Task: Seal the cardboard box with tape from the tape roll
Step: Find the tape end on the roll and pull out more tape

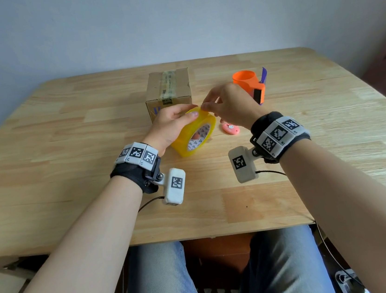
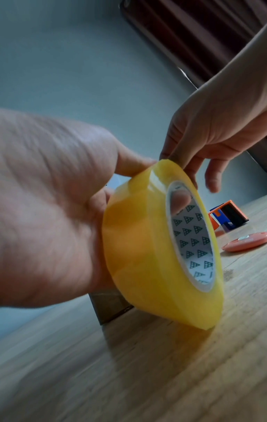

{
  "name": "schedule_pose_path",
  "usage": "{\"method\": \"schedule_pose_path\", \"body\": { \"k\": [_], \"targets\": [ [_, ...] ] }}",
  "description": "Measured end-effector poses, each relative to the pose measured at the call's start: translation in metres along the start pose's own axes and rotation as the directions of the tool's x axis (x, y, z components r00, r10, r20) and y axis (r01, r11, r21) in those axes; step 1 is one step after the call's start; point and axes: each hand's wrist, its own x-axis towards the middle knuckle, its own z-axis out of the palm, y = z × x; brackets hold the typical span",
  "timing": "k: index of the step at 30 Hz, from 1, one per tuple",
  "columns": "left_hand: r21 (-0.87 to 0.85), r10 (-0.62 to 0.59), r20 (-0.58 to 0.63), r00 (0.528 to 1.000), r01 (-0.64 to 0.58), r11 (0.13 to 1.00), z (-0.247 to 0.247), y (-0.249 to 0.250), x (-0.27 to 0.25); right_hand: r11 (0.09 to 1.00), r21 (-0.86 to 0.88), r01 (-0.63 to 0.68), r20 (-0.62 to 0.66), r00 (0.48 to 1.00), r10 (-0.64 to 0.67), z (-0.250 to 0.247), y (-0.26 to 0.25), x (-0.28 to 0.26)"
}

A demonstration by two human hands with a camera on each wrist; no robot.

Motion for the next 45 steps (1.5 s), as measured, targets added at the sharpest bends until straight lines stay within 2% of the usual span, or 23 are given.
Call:
{"method": "schedule_pose_path", "body": {
  "k": [10,14,16,27,32,37,42,45],
  "targets": [
    [0.016,0.026,-0.036,0.999,-0.025,1.0,0.008,0.001,-0.002,0.996,0.047,-0.072,0.007,0.997,0.072,-0.007,0.001,-0.006],
    [-0.037,0.018,0.009,1.0,-0.017,0.999,0.008,-0.001,-0.009,0.985,0.097,-0.145,0.003,0.989,0.146,-0.012,0.0,-0.007],
    [-0.058,0.017,-0.01,1.0,-0.018,0.998,0.007,-0.001,-0.01,0.984,0.077,-0.158,0.011,0.987,0.158,-0.014,0.0,-0.008],
    [0.005,-0.009,-0.089,0.996,0.01,1.0,0.016,0.009,-0.007,0.993,-0.109,-0.045,0.002,0.999,0.046,-0.033,-0.021,-0.009],
    [0.034,-0.005,-0.066,0.998,0.007,0.999,0.017,0.011,-0.007,0.974,-0.225,0.007,0.016,1.0,-0.003,-0.036,-0.028,-0.006],
    [0.061,0.023,-0.123,0.992,-0.016,0.998,0.022,0.012,-0.008,0.962,-0.269,0.036,-0.009,0.999,-0.04,-0.036,-0.037,-0.006],
    [-0.032,-0.1,-0.091,0.991,0.098,0.995,0.022,0.015,-0.013,0.958,-0.284,0.041,0.058,0.998,-0.026,-0.042,-0.037,-0.005],
    [-0.013,-0.082,-0.126,0.989,0.081,0.997,0.017,0.018,-0.013,0.971,-0.232,0.063,0.086,0.995,-0.045,-0.045,-0.04,-0.006]
  ]
}}
